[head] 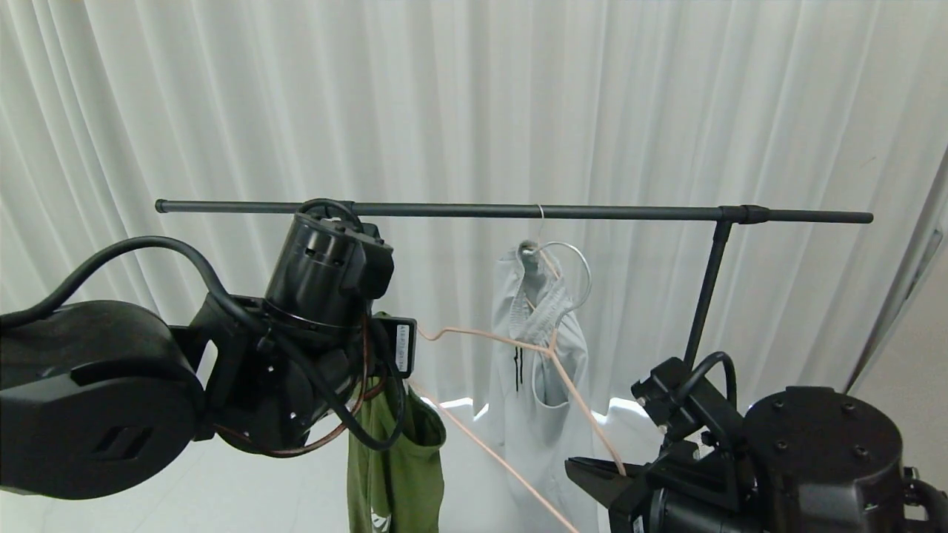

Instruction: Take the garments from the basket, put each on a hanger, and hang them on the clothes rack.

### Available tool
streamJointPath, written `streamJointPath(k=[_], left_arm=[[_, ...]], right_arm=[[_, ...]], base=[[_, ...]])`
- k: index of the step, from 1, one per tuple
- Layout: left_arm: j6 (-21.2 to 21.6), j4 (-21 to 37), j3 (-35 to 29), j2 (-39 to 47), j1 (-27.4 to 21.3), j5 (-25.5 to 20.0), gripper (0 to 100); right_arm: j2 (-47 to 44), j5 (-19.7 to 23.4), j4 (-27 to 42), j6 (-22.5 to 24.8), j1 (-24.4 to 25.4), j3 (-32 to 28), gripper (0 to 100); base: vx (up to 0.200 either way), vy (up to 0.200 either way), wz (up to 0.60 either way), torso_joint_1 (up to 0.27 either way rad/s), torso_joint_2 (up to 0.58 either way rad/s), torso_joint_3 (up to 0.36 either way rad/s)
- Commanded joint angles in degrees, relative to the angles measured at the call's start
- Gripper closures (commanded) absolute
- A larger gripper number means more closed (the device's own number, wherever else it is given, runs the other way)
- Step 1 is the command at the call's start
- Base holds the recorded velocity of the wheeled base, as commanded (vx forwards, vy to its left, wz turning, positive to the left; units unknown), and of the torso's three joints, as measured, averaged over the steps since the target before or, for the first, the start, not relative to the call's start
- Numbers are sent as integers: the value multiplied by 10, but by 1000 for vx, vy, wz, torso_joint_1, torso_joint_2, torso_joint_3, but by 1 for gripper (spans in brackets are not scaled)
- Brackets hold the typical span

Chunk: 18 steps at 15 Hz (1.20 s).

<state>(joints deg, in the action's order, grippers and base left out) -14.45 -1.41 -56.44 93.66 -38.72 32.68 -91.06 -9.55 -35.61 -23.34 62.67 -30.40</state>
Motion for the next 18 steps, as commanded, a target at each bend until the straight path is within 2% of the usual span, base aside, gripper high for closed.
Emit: streamJointPath(k=[1,3,7,9,11,12,16,18], left_arm=[[1,3,-23,-3,1,0,100],[3,12,-46,-4,1,0,100],[4,16,-43,-3,1,2,100],[8,21,-32,-5,0,2,100],[46,21,-17,-18,0,1,100],[63,20,-12,-20,0,-1,100],[79,20,-15,-21,-2,-9,100],[79,21,-10,-35,-26,-23,100]], right_arm=[[-9,1,0,-6,24,9,100],[-10,3,-2,-7,30,31,100],[-5,1,-3,-8,27,28,100],[12,1,-35,-13,26,32,100],[32,6,-46,-12,26,43,100],[41,15,-46,-11,25,45,100],[61,66,-43,7,15,69,100],[52,90,-42,13,0,66,100]], base=[[0,0,0,0,0,0],[0,0,0,0,0,0],[0,0,0,0,0,0],[0,0,0,0,0,0],[0,0,0,0,0,0],[0,0,0,0,0,0],[0,0,0,0,0,0],[0,0,0,0,0,0]])
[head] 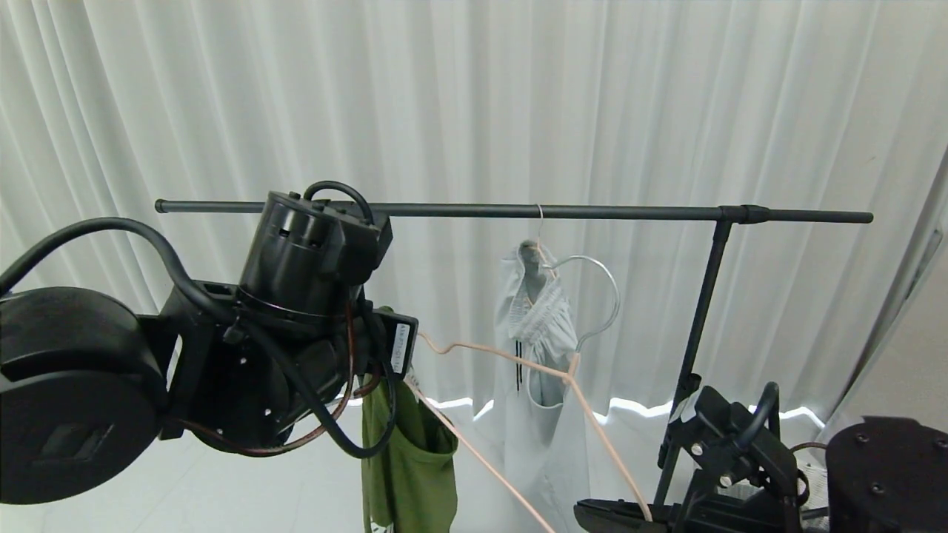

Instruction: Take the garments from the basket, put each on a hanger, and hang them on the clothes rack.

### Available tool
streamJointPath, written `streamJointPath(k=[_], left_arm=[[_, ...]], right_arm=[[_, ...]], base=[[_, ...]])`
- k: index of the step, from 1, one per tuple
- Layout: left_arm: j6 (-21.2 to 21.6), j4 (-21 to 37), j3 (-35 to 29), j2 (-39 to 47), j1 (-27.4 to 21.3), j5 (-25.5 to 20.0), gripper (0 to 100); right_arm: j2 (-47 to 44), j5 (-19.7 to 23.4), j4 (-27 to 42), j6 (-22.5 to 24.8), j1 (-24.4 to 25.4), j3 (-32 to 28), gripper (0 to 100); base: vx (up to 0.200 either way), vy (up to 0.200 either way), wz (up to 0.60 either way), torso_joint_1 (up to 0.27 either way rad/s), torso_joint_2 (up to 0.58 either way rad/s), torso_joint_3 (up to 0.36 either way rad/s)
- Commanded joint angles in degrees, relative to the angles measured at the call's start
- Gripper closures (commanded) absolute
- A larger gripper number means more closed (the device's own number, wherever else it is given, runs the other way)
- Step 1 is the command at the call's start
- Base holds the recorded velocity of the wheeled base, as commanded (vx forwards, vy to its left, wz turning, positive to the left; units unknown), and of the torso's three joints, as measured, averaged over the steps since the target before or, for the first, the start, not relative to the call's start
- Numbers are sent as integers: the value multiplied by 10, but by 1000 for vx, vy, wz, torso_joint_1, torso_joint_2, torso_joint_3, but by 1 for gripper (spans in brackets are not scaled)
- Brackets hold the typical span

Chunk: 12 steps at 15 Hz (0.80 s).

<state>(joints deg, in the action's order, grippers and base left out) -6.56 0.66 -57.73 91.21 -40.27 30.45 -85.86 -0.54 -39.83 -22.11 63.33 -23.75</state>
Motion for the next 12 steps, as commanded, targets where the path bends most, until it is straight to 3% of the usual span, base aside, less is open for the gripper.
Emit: streamJointPath(k=[1,6,10,12], left_arm=[[3,0,6,-18,-24,-25,100],[18,0,10,-30,-59,-43,100],[18,0,6,-45,-104,-101,100],[17,-1,3,-48,-127,-105,100]], right_arm=[[-11,13,0,4,-14,-3,100],[-54,23,-4,17,-32,-16,100],[-78,34,-5,18,-30,-20,100],[-96,33,-6,16,-21,-39,100]], base=[[0,0,0,0,0,0],[0,0,0,0,0,0],[0,0,0,0,0,0],[0,0,0,0,0,0]])
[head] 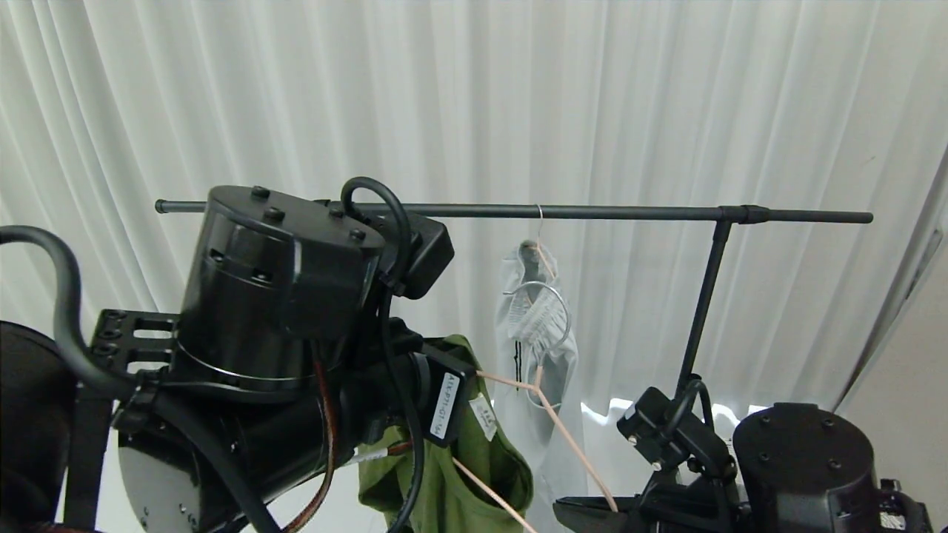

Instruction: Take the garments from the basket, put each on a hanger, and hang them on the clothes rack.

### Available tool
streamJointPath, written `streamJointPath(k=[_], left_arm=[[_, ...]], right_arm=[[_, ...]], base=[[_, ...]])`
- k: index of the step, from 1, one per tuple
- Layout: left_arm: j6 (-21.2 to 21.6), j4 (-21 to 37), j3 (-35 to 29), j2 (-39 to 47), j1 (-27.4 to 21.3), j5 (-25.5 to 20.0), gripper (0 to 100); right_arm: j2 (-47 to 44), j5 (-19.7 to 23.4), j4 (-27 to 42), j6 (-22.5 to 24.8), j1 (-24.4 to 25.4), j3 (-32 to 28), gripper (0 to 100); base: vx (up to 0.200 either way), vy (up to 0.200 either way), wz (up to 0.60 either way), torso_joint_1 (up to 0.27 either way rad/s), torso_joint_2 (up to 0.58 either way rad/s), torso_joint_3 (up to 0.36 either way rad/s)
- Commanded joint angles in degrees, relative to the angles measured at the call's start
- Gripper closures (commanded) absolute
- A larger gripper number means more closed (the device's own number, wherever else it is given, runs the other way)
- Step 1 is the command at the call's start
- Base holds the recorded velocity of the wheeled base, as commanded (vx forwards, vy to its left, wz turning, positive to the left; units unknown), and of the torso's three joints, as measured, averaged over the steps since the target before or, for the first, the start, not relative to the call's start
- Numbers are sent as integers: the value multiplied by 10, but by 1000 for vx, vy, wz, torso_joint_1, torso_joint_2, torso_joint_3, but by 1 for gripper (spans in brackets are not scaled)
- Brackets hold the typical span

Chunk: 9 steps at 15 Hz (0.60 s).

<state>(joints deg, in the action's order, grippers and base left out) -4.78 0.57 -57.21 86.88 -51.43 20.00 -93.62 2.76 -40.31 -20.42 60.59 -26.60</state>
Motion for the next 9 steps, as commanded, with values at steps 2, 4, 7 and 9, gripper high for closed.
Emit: streamJointPath(k=[2,4,7,9], left_arm=[[-3,-1,-5,-9,-36,-8,100],[-4,-1,-3,-15,-39,-9,100],[-1,0,17,-40,-38,-8,100],[-1,-1,46,-58,-38,-7,100]], right_arm=[[-39,-4,-1,-4,18,-29,100],[-51,-5,-15,-6,19,-32,100],[-50,-28,-30,-11,8,-31,100],[-42,-48,-38,-11,-4,-29,100]], base=[[0,0,0,0,0,0],[0,0,0,0,0,0],[0,0,0,0,0,0],[0,0,0,0,0,0]])
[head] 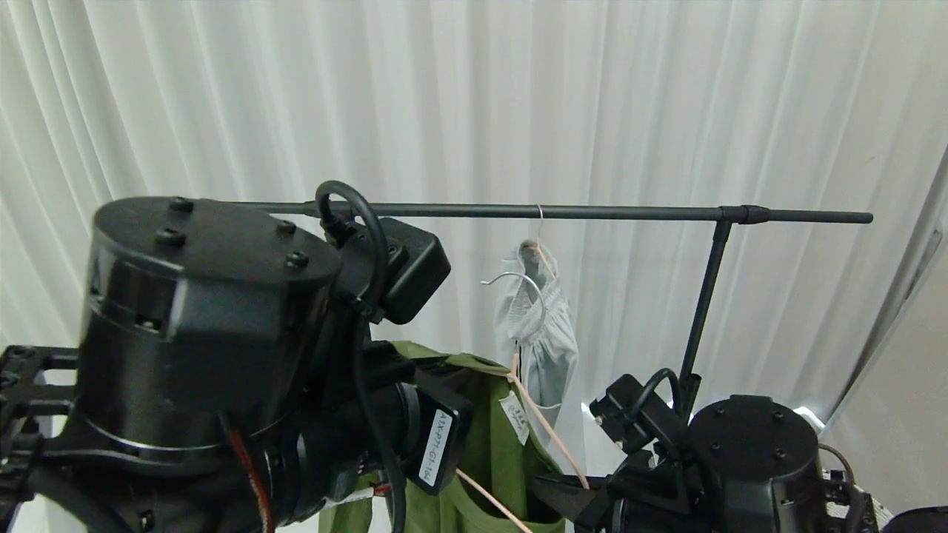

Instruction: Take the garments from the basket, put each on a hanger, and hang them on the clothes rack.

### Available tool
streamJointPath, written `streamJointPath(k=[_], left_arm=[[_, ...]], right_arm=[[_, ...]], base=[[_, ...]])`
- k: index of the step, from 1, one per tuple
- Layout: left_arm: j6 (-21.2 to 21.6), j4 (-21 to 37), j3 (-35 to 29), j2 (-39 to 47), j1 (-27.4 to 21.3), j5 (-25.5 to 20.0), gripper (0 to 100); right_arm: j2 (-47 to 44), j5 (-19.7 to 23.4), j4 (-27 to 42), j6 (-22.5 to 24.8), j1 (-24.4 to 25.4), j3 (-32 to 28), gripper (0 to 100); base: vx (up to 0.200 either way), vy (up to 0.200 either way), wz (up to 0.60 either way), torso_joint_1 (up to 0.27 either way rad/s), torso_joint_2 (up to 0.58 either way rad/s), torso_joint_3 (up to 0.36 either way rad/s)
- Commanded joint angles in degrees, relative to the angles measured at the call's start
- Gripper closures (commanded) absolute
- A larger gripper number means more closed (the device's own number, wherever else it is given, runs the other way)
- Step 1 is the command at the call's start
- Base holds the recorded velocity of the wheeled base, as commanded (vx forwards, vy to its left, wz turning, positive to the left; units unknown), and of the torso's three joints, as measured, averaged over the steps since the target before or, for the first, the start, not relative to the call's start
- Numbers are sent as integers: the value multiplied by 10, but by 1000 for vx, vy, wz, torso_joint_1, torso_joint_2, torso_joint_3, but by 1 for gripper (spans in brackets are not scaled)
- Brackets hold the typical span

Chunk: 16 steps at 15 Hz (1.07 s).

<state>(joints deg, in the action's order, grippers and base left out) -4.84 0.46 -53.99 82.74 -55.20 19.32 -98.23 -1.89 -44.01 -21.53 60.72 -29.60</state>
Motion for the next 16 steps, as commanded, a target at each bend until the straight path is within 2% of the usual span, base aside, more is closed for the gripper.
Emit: streamJointPath(k=[1,4,9,12,13,16], left_arm=[[0,-1,17,-17,0,1,100],[1,-15,26,-17,-1,2,100],[29,-60,41,-1,-10,2,100],[32,-69,41,1,-32,2,100],[32,-69,41,1,-39,2,0],[32,-70,46,3,-50,2,0]], right_arm=[[7,-3,-2,0,-7,1,100],[41,-8,-3,1,-16,1,100],[53,-9,-26,6,-20,-2,100],[69,-9,-27,14,-20,-3,100],[73,-9,-27,15,-20,-3,100],[87,-8,-27,16,-20,-2,100]], base=[[0,0,0,0,0,0],[0,0,0,0,0,0],[0,0,0,0,0,0],[0,0,0,0,0,0],[0,0,0,0,0,0],[0,0,0,0,0,0]])
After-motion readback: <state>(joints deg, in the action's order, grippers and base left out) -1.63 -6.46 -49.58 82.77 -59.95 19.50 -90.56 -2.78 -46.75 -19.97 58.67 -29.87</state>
